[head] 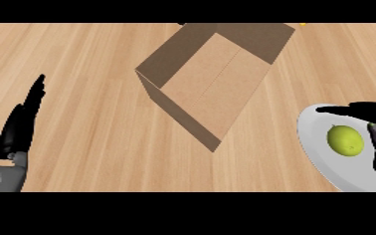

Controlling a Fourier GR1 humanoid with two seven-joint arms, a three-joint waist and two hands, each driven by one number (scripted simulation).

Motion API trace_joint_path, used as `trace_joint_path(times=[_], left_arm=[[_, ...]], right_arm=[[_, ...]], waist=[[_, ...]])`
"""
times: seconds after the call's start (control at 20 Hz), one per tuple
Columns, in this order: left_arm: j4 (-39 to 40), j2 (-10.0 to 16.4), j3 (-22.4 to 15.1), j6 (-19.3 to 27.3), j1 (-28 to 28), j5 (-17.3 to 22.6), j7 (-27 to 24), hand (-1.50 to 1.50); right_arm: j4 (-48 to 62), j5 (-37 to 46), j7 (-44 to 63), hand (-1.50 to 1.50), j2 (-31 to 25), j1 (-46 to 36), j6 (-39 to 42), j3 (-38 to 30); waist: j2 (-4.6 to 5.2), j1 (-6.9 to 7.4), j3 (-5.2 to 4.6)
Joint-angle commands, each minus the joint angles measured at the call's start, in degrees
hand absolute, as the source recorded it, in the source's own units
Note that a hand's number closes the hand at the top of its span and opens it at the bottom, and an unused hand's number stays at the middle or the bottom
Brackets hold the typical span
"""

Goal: Pick the pear from the plate and place it in the cardboard box

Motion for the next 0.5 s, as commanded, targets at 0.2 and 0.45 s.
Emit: trace_joint_path(times=[0.2, 0.45], left_arm=[[-0.4, -2.9, -1.3, 1.8, 0.2, -2.3, 0.1, 0.0], [0.6, 0.5, 2.2, -1.3, 0.8, -0.2, -0.8, 0.0]], right_arm=[[2.0, -1.1, -6.8, -1.5, 3.2, 0.7, 4.8, 1.5], [-2.1, -4.6, -8.9, -1.5, -0.7, -0.6, 8.8, 1.1]], waist=[[-0.02, -0.69, 0.19], [-0.2, -1.02, 0.11]])
